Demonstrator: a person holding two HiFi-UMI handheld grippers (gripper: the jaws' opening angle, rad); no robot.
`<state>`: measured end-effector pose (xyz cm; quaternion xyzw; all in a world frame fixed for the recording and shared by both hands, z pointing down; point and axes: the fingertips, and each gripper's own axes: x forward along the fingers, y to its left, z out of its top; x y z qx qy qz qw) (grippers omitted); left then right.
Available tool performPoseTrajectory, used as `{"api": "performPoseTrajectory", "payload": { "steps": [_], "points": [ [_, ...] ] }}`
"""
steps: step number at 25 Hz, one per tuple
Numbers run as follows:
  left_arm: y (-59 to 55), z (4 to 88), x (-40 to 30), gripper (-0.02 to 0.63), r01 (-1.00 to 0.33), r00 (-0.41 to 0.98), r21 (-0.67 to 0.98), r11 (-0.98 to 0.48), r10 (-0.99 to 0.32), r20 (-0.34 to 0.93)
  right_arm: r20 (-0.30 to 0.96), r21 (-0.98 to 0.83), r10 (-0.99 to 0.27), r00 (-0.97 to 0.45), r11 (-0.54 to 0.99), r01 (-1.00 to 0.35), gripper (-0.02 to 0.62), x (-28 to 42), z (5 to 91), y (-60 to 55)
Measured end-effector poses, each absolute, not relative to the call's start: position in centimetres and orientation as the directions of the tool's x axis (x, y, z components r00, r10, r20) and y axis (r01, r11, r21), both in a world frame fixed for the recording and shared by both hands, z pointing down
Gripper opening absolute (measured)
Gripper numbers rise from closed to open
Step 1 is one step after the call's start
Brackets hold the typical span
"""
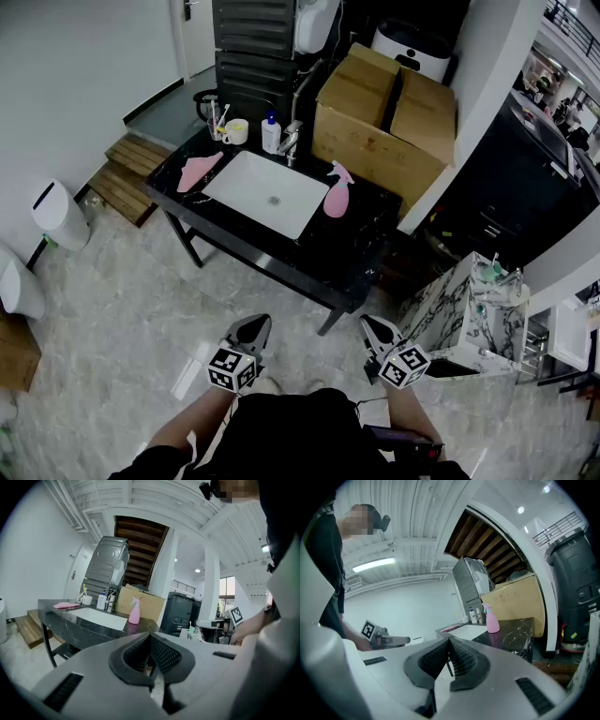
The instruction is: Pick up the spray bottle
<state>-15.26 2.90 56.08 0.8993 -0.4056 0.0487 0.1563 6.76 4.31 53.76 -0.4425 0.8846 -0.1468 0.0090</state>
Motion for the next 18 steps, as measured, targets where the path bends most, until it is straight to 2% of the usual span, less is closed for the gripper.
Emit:
{"api": "performPoseTrajectory", "payload": {
  "steps": [9, 18],
  "points": [
    [2.8, 54.9, -11.8, 0.008, -0.76, 0.648, 0.228, -0.609, -0.735, 0.198, 0.121, -0.278, -0.755, -0.644, 0.597, -0.752, 0.025, 9.6, 54.3, 4.3],
    [3.0, 55.5, -11.5, 0.008, -0.781, 0.624, 0.225, -0.583, -0.75, 0.219, 0.129, -0.301, -0.755, -0.643, 0.588, -0.751, 0.026, 10.4, 55.1, 3.4]
  ]
}}
